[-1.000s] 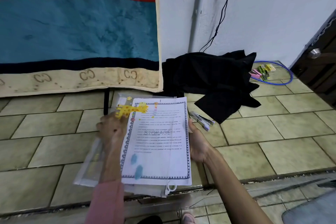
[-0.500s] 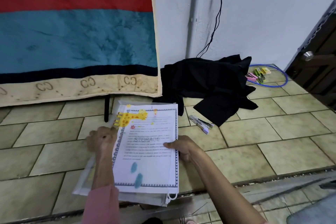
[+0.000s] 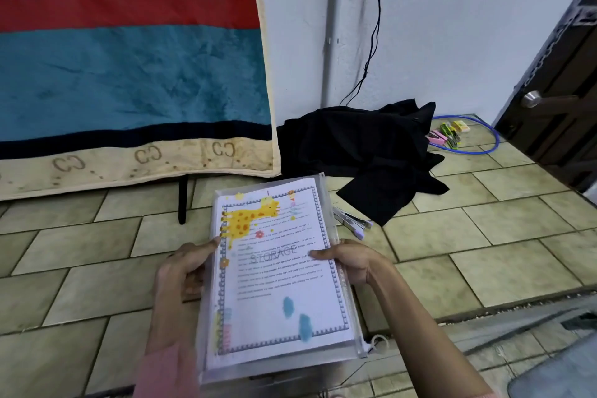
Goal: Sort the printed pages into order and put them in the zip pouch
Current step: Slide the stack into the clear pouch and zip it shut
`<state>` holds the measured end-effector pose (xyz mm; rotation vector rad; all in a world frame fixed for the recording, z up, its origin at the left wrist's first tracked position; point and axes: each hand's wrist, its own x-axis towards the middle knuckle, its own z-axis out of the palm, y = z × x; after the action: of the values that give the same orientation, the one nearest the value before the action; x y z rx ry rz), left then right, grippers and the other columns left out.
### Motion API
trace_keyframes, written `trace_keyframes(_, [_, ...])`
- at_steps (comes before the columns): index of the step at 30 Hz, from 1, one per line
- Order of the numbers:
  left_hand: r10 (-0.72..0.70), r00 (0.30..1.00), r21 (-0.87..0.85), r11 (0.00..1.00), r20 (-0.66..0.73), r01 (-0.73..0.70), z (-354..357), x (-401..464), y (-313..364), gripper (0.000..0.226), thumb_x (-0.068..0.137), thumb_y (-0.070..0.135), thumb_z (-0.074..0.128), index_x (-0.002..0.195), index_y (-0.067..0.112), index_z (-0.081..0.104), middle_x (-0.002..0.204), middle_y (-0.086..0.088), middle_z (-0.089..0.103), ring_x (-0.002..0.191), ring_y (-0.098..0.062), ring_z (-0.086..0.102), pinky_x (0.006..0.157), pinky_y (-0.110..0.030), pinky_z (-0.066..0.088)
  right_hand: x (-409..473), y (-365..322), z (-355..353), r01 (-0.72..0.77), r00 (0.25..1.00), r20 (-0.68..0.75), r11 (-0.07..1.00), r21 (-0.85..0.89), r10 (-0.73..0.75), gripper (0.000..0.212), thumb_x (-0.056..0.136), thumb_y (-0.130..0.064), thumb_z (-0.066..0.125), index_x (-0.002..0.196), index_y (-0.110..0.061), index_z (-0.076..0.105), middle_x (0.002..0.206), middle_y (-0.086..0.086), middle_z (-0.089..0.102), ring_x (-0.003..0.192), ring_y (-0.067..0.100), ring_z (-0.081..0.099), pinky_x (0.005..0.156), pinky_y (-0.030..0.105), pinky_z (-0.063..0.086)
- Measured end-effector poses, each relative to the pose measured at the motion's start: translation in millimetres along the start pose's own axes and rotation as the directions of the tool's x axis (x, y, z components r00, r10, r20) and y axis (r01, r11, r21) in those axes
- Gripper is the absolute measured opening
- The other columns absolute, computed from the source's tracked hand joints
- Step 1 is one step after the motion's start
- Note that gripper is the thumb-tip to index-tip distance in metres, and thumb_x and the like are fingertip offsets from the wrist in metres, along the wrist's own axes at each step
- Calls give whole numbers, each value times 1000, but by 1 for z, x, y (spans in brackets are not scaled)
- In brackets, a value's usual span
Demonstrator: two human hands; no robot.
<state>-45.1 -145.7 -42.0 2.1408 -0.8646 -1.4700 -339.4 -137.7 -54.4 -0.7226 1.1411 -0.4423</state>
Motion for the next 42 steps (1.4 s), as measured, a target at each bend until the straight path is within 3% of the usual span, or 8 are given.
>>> trace_keyframes(7, [184, 980, 91, 980, -77, -177, -9, 0, 2, 34, 88, 33, 60, 98, 1, 66, 95, -19, 67, 79, -31, 62, 81, -42, 52, -50, -69, 9, 107, 976, -112, 862, -495, -186, 29, 75, -9, 74, 103, -4, 68, 80, -2, 75, 76, 15, 72, 72, 31, 60])
trace_keyframes(16, [603, 650, 25, 742, -462, -670, -43, -28, 44, 78, 79, 65, 55, 129, 5, 50, 131, -17, 54, 122, -29, 50, 103, -36, 37, -143, -173, 88, 87, 763, -53, 183, -979, -644, 24, 81, -13, 67, 65, -10, 49, 66, 1, 51, 66, 18, 51, 49, 19, 39])
trace_keyframes(28, [646, 640, -268, 585, -416, -765, -9, -56, 30, 16, 79, 5, 66, 76, 20, 61, 54, 21, 66, 53, 7, 63, 47, -9, 49, -87, -138, 103, 59, 755, 94, -75, -995, -649, 37, 86, -10, 57, 121, -21, 59, 123, 8, 59, 117, 29, 54, 90, 35, 43])
trace_keyframes(30, [615, 654, -298, 587, -441, -753, -6, -56, 33, 12, 75, 14, 72, 75, 22, 62, 53, 23, 66, 54, 1, 65, 45, -10, 49, -91, -137, 88, 269, 568, 273, -138, -953, -777, 40, 80, -22, 70, 119, -19, 63, 120, 3, 64, 113, 23, 56, 94, 31, 40])
trace_keyframes(32, [575, 668, -328, 589, -472, -738, -7, -54, 37, 13, 72, 19, 76, 73, 22, 63, 52, 20, 66, 57, -4, 64, 44, -11, 50, -96, -130, 73, 377, 24, 258, -230, -897, -966, 30, 83, -23, 68, 110, -11, 67, 108, 1, 69, 100, 18, 57, 91, 25, 39])
trace_keyframes(35, [536, 684, -330, 613, -494, -718, -6, -51, 41, 14, 71, 20, 77, 75, 19, 64, 64, 11, 66, 60, -7, 62, 43, -11, 49, -92, -99, 40, 630, -498, -500, 100, -770, -708, 15, 91, -19, 56, 105, -17, 62, 100, -2, 62, 95, 20, 54, 85, 29, 43])
trace_keyframes(39, [519, 704, -364, 612, -485, -702, -2, -52, 48, 18, 73, 17, 76, 85, 10, 64, 75, -3, 64, 55, -7, 62, 41, -12, 49, -69, -76, 15, 901, -4, -837, 362, -240, -547, 11, 97, -17, 47, 103, -14, 56, 93, -2, 58, 85, 1, 56, 81, 17, 43])
trace_keyframes(42, [500, 727, -381, 627, -471, -679, -1, -56, 51, 24, 74, 17, 76, 92, 8, 64, 84, -11, 66, 63, -15, 64, 43, -15, 51, -66, -76, 15, 865, 59, -748, 408, -291, -661, 22, 95, -11, 50, 78, -21, 60, 74, -9, 58, 64, -10, 52, 67, 8, 42])
